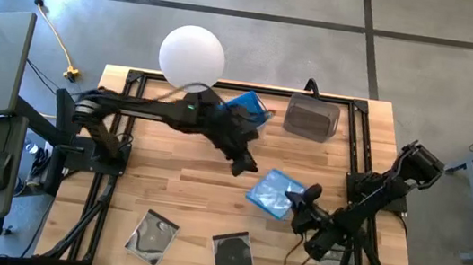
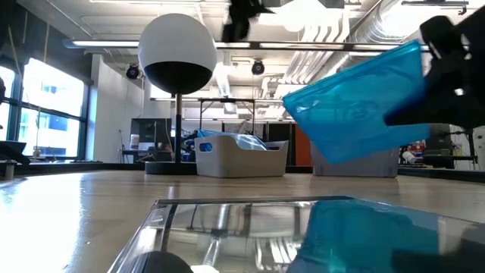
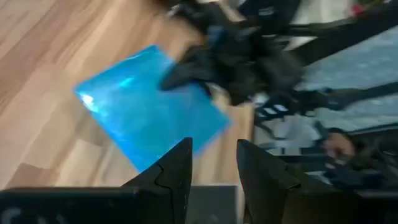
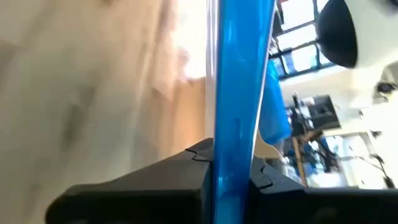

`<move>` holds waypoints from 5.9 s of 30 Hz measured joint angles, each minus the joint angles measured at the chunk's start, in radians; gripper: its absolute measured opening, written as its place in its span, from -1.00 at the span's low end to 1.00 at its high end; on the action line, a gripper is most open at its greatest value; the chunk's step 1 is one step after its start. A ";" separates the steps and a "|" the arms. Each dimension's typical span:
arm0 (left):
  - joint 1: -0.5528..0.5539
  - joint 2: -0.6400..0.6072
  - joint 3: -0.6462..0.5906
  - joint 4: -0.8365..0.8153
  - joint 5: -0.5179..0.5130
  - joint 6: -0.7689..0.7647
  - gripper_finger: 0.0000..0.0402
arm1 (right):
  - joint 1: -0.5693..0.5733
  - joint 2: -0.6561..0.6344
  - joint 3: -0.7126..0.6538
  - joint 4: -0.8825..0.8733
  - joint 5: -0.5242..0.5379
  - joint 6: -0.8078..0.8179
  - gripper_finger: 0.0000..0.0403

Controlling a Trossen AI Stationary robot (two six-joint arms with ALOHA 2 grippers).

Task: Pick & place jewel cases by type
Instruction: Put the blue CD case into the gray bin, then put the left black CD case into the black bin

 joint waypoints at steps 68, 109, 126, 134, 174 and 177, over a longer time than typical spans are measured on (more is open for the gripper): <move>-0.010 -0.395 0.022 -0.217 -0.117 0.269 -0.38 | -1.114 0.252 0.998 -0.463 -0.914 -1.215 -0.28; -0.874 -0.226 -0.639 -0.012 -0.608 -0.801 -0.38 | -0.772 0.154 0.998 -0.761 -1.360 -0.782 -0.26; -0.886 -0.026 -0.639 -0.112 -0.632 -1.007 -0.38 | -0.818 0.154 0.998 -0.760 -1.366 -0.758 -0.26; -0.887 -0.021 -0.639 -0.119 -0.569 -1.017 -0.38 | -0.818 0.154 0.998 -0.759 -1.366 -0.762 -0.26; -0.575 0.040 -0.644 -0.099 -0.798 -0.630 -0.38 | -0.817 0.164 0.995 -0.722 -1.649 -0.723 -0.26; -0.483 0.041 -0.644 -0.048 -0.797 -0.540 -0.38 | -0.803 0.169 0.957 -0.708 -1.666 -0.723 -0.26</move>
